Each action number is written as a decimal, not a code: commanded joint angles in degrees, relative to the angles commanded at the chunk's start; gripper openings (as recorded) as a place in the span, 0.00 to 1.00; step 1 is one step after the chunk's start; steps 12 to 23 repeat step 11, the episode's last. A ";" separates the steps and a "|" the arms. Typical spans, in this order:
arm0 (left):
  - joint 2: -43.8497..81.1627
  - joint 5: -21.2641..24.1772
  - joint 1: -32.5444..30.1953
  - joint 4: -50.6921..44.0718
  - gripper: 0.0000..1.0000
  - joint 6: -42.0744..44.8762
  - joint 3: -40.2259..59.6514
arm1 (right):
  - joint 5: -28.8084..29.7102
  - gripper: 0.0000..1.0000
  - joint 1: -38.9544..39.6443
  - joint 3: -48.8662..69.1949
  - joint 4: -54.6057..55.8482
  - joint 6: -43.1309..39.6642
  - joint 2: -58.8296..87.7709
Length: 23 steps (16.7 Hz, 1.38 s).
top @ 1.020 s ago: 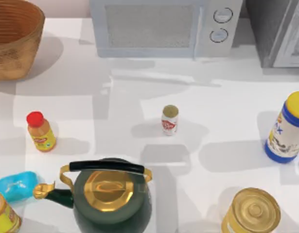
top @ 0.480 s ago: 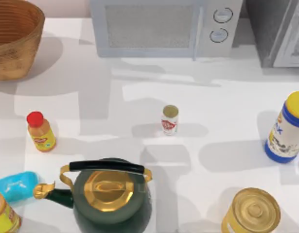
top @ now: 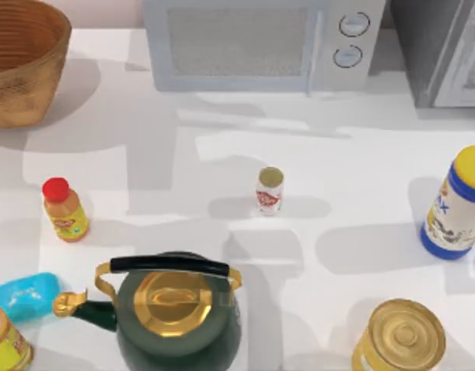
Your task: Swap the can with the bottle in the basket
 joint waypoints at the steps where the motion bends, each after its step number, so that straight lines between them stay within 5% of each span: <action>1: 0.00 0.00 0.00 0.00 0.68 0.00 0.00 | 0.00 1.00 0.00 0.00 0.00 0.00 0.00; 6: 0.00 0.00 0.00 0.00 1.00 0.00 0.00 | 0.00 1.00 0.00 0.00 0.00 0.00 0.00; 23: 0.00 0.00 0.00 0.00 1.00 0.00 0.00 | 0.00 1.00 0.00 0.00 0.00 0.00 0.00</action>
